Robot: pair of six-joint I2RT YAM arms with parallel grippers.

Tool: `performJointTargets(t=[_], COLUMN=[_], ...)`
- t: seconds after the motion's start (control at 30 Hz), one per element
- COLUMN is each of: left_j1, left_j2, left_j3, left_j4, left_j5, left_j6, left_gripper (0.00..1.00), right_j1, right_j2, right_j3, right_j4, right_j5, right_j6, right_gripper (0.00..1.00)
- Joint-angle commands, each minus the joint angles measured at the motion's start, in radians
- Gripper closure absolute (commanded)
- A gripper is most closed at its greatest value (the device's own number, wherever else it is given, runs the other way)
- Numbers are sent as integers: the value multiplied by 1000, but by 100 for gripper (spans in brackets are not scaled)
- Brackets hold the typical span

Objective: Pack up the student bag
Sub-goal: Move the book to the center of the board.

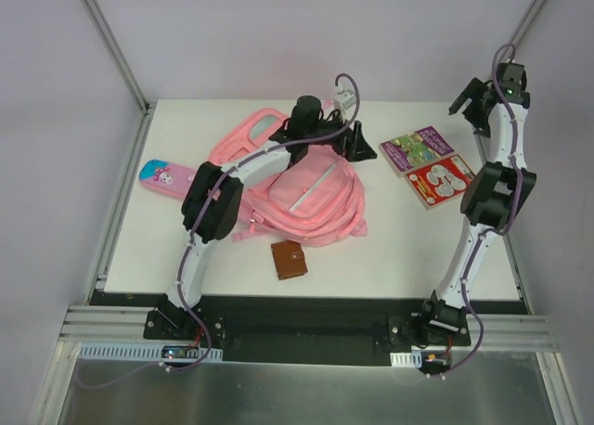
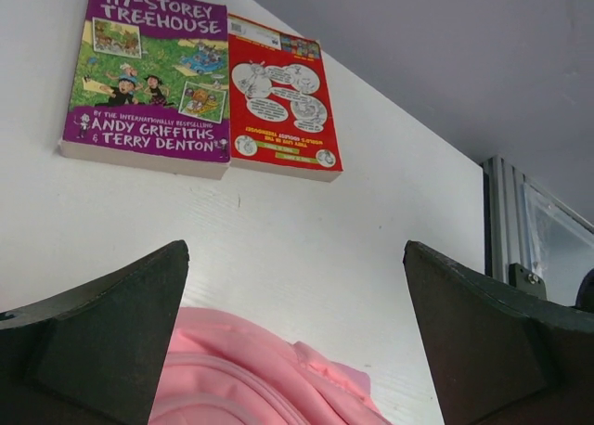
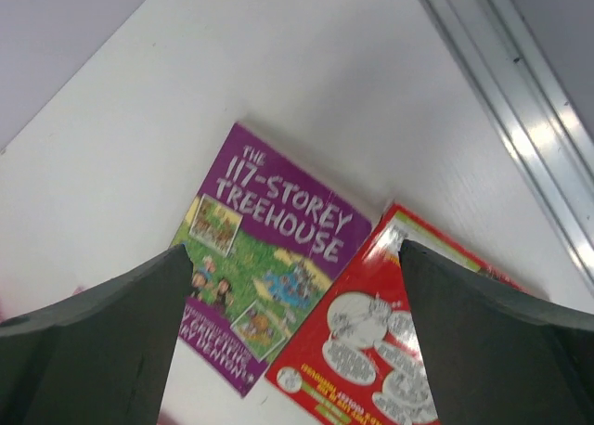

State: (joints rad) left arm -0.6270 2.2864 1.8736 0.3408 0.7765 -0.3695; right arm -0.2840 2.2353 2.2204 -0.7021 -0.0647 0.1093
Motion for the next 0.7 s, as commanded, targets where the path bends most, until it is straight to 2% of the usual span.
performJointTargets(t=[0.0, 0.1, 0.2, 0.4, 0.57, 0.67], left_j1=[6, 7, 16, 23, 27, 29], left_j2=[-179, -212, -237, -260, -262, -271], left_j3=[-89, -117, -136, -166, -177, -188], left_j4=[150, 155, 147, 150, 152, 150], left_j5=[10, 26, 43, 52, 58, 60], left_j6=[-9, -5, -9, -22, -45, -46], left_gripper=[1, 1, 1, 1, 1, 1], right_j1=[0, 2, -3, -9, -29, -49], right_j2=[177, 216, 231, 164, 228, 228], right_j3=[249, 249, 262, 50, 137, 116], right_j4=[-180, -120, -178, -88, -157, -145], right_j5=[86, 98, 126, 138, 83, 19], right_j6=[-54, -62, -75, -95, -102, -102], right_gripper=[3, 4, 4, 4, 4, 4])
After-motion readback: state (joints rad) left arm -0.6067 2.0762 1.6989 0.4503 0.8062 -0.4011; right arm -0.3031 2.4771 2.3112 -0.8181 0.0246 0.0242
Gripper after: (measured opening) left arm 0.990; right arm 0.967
